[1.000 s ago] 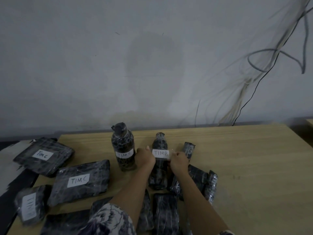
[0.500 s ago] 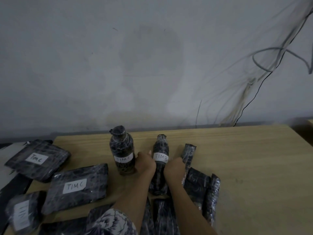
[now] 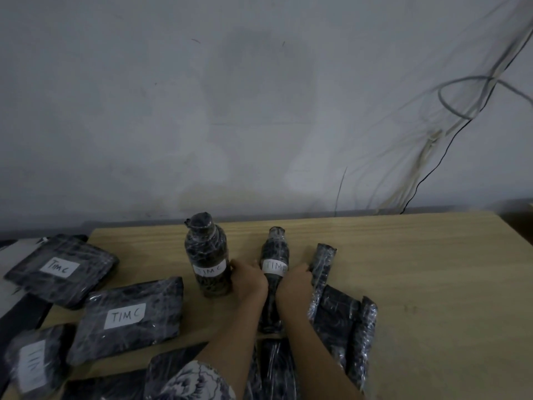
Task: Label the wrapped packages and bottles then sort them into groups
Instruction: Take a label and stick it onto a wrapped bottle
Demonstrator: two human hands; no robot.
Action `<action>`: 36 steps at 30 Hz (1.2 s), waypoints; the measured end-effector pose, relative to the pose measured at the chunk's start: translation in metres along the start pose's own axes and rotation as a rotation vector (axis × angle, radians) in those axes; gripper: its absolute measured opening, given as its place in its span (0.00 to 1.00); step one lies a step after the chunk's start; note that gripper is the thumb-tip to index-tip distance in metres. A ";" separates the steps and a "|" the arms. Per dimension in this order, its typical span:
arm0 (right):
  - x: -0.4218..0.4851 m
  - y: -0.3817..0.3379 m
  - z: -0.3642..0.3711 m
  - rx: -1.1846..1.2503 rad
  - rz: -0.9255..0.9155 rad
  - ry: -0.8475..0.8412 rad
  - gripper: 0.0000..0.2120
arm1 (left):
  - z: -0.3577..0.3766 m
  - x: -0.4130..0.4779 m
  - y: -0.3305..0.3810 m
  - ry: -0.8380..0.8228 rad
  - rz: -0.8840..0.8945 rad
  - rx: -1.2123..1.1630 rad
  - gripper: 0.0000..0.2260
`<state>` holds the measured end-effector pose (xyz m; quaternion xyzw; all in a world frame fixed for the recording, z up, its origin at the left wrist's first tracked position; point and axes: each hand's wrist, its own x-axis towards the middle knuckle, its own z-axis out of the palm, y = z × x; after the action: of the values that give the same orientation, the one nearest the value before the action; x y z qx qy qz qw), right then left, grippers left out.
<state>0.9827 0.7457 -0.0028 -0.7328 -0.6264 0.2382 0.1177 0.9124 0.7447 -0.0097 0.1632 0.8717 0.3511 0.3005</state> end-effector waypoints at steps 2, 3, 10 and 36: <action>-0.003 0.000 0.001 -0.108 -0.089 0.024 0.09 | 0.001 -0.002 0.000 0.023 0.027 0.009 0.16; -0.003 0.000 0.002 -0.158 -0.140 0.067 0.07 | 0.001 -0.003 0.000 0.029 0.056 0.028 0.16; -0.003 0.002 0.004 -0.374 -0.276 0.062 0.10 | 0.005 -0.004 -0.004 0.089 0.334 0.177 0.11; -0.006 0.003 0.012 0.693 0.074 -0.236 0.24 | -0.008 -0.015 -0.014 -0.292 0.138 -0.088 0.25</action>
<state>0.9789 0.7375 -0.0130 -0.6391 -0.4908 0.5233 0.2772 0.9173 0.7236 -0.0086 0.2587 0.7892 0.3813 0.4060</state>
